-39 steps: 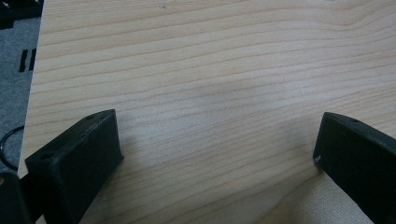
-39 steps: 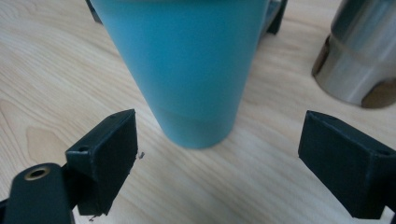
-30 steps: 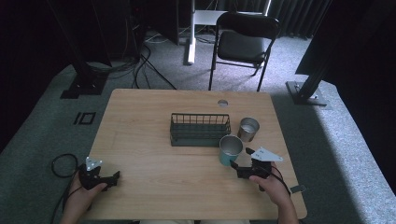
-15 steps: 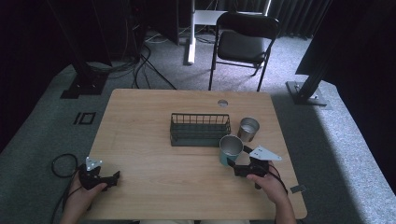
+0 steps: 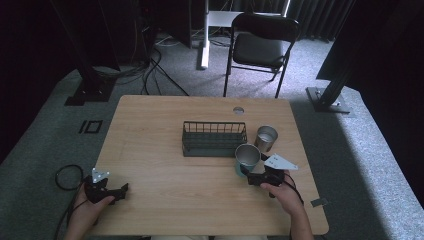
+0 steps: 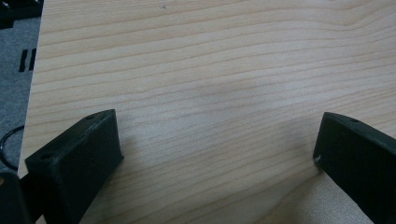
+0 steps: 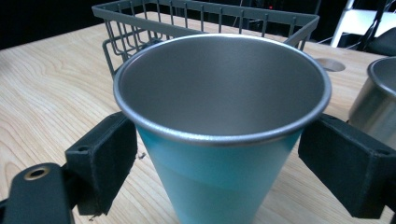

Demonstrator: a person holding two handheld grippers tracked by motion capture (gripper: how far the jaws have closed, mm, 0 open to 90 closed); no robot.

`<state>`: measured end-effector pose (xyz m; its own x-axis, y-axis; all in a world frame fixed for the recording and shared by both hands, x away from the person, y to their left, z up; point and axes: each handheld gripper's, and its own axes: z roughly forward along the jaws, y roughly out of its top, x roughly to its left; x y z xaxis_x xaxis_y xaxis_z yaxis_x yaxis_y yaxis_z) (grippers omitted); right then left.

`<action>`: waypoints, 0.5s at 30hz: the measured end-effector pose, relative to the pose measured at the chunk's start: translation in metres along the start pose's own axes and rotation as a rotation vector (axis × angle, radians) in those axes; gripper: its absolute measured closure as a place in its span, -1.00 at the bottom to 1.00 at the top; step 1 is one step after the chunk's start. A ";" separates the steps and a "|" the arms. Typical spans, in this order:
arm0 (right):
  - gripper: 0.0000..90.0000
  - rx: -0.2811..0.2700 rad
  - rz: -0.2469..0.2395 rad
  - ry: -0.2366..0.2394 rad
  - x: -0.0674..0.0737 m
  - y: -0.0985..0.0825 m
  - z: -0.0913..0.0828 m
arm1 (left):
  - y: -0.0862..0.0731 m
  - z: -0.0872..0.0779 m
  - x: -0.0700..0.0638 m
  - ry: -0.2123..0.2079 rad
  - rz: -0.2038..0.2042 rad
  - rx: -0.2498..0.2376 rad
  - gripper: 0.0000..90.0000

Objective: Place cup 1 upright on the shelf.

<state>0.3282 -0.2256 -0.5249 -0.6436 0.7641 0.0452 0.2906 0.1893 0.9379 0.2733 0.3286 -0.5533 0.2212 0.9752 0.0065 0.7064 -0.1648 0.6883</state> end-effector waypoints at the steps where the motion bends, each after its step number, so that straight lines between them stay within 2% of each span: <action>1: -0.74 0.000 0.000 0.000 0.000 0.000 0.000 | 0.000 0.000 0.000 0.000 0.000 0.000 -0.97; 5: -0.74 -0.010 0.012 0.004 0.001 0.001 0.005 | 0.000 0.000 0.000 0.000 0.000 0.000 -0.97; 15: -0.73 -0.029 -0.017 -0.009 0.008 0.009 0.014 | 0.000 0.000 0.000 0.000 0.000 0.001 -0.97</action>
<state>0.3356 -0.2091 -0.5214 -0.6420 0.7662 0.0260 0.2587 0.1846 0.9481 0.2734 0.3286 -0.5532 0.2213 0.9752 0.0065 0.7068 -0.1650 0.6879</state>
